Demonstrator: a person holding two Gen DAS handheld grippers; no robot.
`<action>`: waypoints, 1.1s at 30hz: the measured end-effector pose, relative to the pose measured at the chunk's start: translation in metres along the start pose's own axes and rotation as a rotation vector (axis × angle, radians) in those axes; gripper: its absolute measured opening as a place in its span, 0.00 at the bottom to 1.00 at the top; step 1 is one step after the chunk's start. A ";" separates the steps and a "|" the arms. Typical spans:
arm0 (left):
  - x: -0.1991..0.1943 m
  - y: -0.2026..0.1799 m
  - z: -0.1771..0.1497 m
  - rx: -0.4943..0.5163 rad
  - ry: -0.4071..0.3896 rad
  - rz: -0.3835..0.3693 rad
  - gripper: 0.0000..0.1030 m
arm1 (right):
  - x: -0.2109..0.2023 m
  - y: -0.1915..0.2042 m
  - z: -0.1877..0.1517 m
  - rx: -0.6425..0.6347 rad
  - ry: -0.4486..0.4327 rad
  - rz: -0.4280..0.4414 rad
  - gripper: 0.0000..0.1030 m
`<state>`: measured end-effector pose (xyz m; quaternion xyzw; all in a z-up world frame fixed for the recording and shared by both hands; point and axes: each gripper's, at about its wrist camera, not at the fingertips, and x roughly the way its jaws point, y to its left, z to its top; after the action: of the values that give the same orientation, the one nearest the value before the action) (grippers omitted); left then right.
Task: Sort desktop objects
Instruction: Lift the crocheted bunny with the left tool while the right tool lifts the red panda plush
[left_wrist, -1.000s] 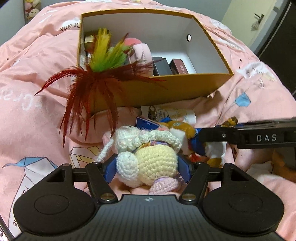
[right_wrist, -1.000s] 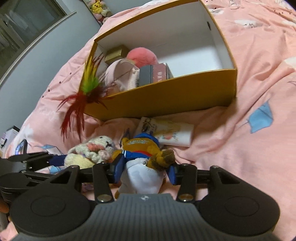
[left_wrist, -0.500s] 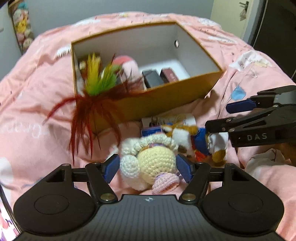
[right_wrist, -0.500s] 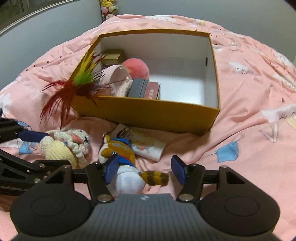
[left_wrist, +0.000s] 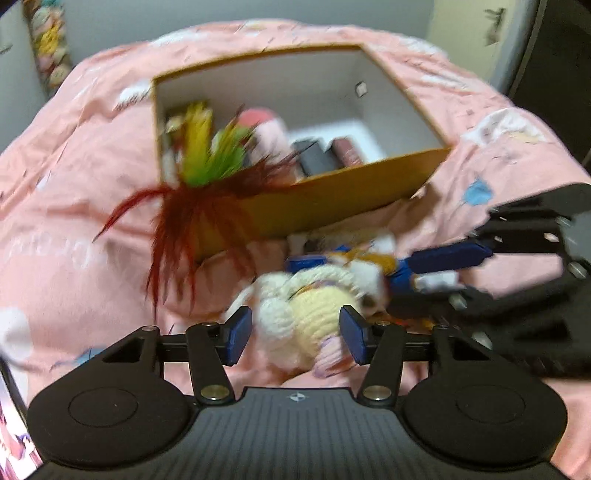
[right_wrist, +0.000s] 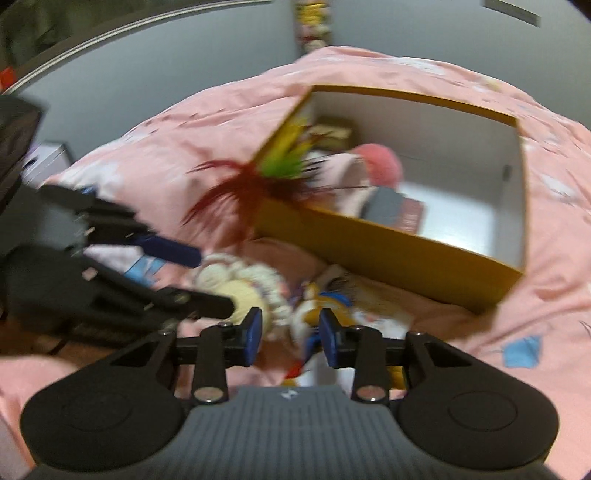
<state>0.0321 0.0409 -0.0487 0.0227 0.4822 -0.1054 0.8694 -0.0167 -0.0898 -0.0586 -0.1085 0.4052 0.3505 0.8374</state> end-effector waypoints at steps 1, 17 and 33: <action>0.001 0.003 -0.001 -0.015 0.005 -0.011 0.60 | 0.003 0.002 -0.002 -0.012 0.010 0.013 0.36; 0.003 0.011 -0.002 -0.013 0.048 -0.026 0.59 | 0.032 0.002 -0.004 -0.135 0.109 -0.154 0.35; 0.015 0.004 0.030 -0.109 0.067 -0.071 0.64 | 0.065 -0.011 0.001 -0.379 0.251 -0.303 0.58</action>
<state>0.0658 0.0383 -0.0453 -0.0382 0.5164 -0.1091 0.8485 0.0186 -0.0650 -0.1079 -0.3651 0.4120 0.2745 0.7884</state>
